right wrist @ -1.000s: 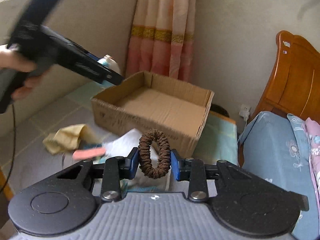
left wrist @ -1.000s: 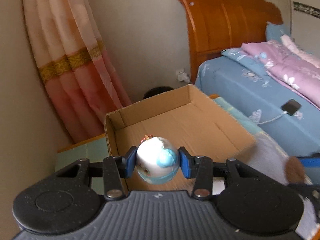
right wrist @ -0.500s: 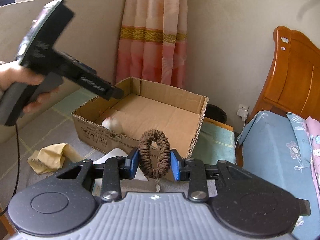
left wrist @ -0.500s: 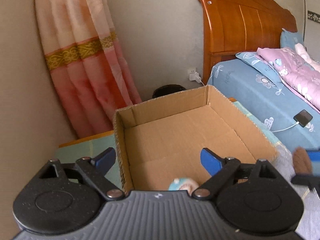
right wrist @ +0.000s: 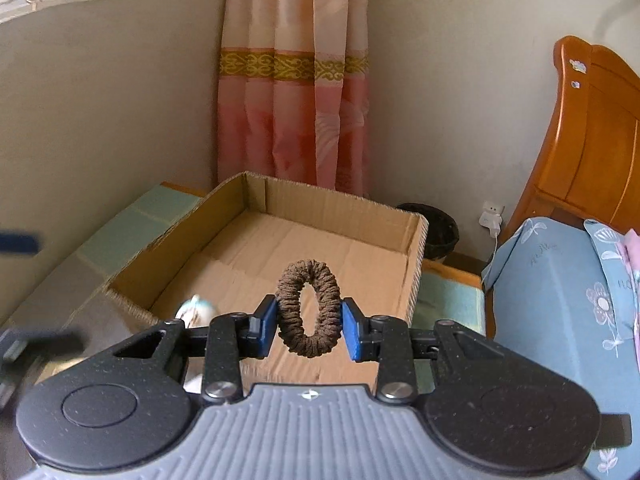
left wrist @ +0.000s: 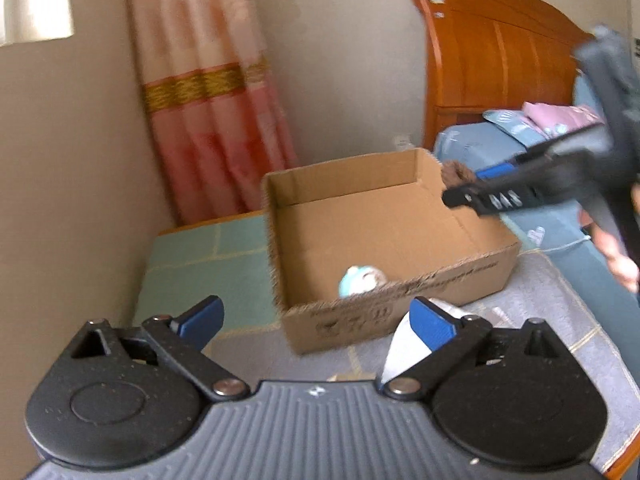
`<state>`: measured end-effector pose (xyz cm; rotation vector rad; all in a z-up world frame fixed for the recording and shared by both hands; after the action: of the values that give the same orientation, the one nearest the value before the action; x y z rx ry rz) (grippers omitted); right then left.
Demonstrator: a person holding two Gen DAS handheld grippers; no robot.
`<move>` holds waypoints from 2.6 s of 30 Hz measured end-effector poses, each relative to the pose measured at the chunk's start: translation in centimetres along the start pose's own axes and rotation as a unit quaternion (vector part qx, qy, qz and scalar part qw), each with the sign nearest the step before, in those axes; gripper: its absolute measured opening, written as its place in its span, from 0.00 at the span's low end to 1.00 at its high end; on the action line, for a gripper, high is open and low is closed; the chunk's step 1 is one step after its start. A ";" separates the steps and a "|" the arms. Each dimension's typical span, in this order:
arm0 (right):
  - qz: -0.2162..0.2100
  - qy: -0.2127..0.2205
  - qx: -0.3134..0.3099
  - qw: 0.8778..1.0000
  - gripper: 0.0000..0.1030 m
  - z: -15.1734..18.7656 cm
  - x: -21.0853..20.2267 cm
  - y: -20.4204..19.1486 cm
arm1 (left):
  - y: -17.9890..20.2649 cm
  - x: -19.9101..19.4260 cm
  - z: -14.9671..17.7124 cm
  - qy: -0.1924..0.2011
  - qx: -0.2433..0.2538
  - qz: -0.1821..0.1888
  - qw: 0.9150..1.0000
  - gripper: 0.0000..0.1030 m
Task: Organize soft objects
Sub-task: 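Carry the toy and brown scrunchie into the cardboard box and open both tools, then return both tools to the items and grasp the yellow cloth with the left tool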
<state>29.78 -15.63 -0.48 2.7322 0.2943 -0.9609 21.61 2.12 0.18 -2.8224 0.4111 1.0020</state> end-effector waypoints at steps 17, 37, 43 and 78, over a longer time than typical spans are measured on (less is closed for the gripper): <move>0.023 -0.003 0.004 1.000 1.00 1.9 -2.6 -2.3 | -0.2 -2.7 4.3 0.037 -0.012 -0.017 0.999 0.98; 0.066 -0.107 0.044 0.991 1.00 18.1 -4.9 -2.3 | -1.8 -0.6 12.1 -0.036 -0.051 -0.029 0.998 0.99; 0.067 -0.121 0.047 0.989 1.00 19.5 -4.2 -2.1 | -3.0 0.9 13.1 -0.050 -0.063 -0.048 0.996 0.99; 0.029 -0.086 0.055 0.994 1.00 19.5 -3.6 -2.0 | -2.9 6.2 10.8 -0.046 -0.073 -0.001 0.996 0.44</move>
<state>15.01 -19.60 -13.33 2.7149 0.1332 -1.2197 20.57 5.70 -12.03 -2.8871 0.3384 1.2042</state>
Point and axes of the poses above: each gripper's, at about its wrist camera, not at the fingertips, and x roughly the way its jaws point, y to its right, z to its underside, the point moved 7 cm from there along x, roughly the way its jaws point, and after that the axes turned 6 degrees about z, right-handed, at the moved point
